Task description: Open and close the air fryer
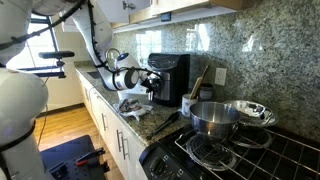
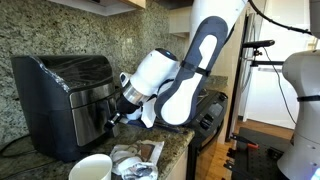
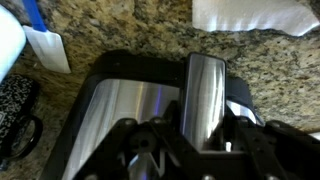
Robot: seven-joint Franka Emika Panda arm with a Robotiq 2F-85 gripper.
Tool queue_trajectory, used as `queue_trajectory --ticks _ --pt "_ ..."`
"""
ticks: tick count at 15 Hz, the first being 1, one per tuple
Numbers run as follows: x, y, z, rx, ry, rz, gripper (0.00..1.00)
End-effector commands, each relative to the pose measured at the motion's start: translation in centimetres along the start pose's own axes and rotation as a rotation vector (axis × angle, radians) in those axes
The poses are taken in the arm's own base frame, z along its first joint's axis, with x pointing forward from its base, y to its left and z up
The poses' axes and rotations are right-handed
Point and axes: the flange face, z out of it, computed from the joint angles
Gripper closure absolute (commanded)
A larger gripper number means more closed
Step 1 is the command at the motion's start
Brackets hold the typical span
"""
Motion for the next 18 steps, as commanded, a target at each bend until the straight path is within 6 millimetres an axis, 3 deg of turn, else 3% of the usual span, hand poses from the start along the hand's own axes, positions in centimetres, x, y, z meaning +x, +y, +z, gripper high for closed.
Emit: queue_trajectory --ticks 1,9,10,15,18 --pt "4.5 -1.7 1.8 0.005 0.086 -0.057 0.84" --pt "3.9 -1.7 2.0 0.009 0.073 -0.072 0.84" --pt "3.4 -1.6 2.0 0.011 0.064 -0.075 0.37" --pt "2.5 -1.6 2.0 0.022 0.046 -0.117 0.03" --pt "1.8 -1.2 2.1 0.028 0.031 -0.142 0.0"
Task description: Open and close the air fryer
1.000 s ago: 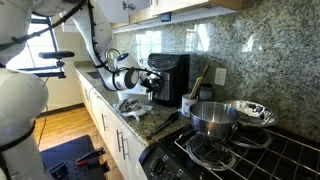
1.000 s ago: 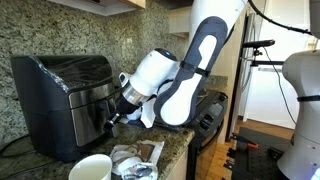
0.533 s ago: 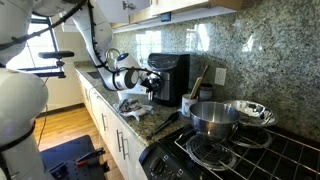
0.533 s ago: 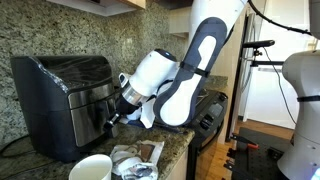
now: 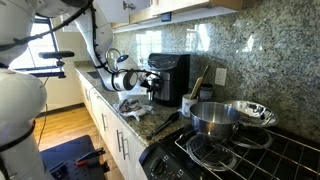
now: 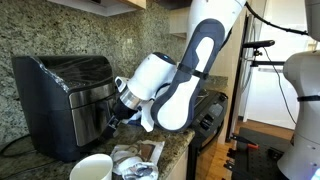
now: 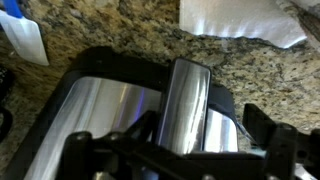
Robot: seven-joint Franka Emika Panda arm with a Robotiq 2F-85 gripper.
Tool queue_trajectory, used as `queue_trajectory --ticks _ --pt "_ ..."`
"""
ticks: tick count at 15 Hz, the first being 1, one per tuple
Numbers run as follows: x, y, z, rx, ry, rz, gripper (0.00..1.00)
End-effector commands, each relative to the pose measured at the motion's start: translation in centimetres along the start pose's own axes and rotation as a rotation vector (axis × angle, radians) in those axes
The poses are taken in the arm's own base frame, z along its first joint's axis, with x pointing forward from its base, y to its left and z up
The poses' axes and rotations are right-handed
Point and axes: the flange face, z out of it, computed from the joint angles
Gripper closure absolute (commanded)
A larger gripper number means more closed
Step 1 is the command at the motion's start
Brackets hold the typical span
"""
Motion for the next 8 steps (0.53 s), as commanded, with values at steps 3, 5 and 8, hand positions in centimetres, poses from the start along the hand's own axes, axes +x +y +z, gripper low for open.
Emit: queue_trajectory --ticks 3,5,8 --pt "0.7 1.3 1.0 -0.003 0.013 -0.055 0.0" --pt "0.2 2.5 0.8 -0.014 0.005 -0.06 0.0" --pt "-0.3 4.1 0.4 -0.025 -0.003 -0.058 0.0"
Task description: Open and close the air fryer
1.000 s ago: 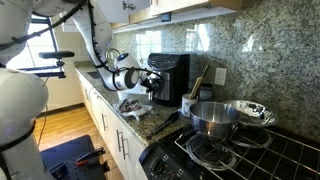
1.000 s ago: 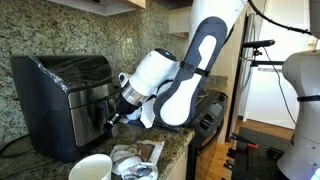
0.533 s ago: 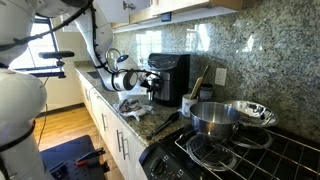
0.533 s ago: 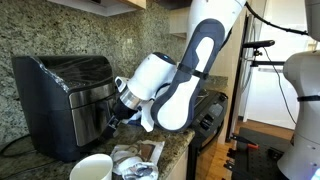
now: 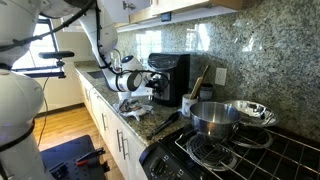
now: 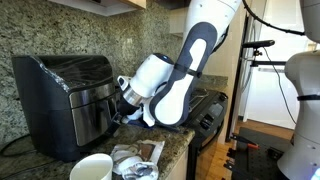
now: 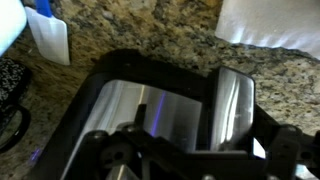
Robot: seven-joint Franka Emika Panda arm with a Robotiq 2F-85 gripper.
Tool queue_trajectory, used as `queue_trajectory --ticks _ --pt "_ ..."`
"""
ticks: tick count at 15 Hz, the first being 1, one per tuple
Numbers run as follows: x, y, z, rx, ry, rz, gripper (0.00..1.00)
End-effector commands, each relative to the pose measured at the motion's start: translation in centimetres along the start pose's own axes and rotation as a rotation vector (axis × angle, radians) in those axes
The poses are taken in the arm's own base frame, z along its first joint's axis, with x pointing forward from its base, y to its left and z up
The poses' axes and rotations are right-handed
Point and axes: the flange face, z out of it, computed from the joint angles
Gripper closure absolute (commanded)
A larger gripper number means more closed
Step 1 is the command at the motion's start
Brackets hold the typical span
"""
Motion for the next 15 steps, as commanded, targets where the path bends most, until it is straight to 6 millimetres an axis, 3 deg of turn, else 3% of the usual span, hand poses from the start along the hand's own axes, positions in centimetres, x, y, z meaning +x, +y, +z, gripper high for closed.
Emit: queue_trajectory --ticks 1,10,15 --pt "0.0 1.3 -0.4 0.008 0.006 -0.01 0.0" --pt "-0.8 -1.0 -0.6 0.191 0.026 0.0 0.0" --pt "-1.8 -0.2 -1.5 0.257 0.038 -0.002 0.0"
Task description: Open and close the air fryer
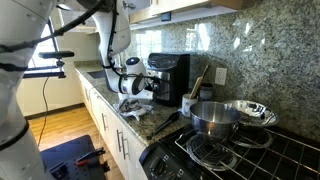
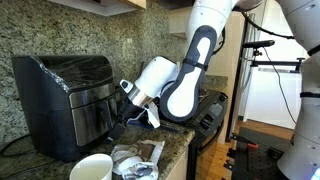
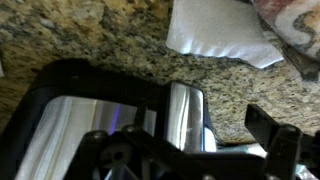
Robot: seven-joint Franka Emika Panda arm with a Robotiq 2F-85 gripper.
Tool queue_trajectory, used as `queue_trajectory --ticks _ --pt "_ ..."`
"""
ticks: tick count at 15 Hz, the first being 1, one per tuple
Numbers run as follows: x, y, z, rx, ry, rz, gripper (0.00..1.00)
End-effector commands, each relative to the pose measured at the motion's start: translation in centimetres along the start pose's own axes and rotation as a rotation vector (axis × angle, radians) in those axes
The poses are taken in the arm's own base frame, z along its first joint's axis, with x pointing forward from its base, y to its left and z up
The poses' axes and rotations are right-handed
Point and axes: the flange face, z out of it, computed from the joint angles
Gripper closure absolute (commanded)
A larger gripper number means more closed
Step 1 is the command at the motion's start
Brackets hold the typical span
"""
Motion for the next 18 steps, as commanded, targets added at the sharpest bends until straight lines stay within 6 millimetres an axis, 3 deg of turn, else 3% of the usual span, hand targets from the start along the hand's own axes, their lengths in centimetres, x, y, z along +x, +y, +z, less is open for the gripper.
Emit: queue_trajectory --ticks 1,10,18 --pt "-0.3 0.0 -1.8 0.036 0.009 0.006 0.0" --pt "-1.0 1.1 -4.0 0.093 -0.017 0.026 0.0" --pt "0.1 2.8 -7.4 0.039 -0.051 0.049 0.0"
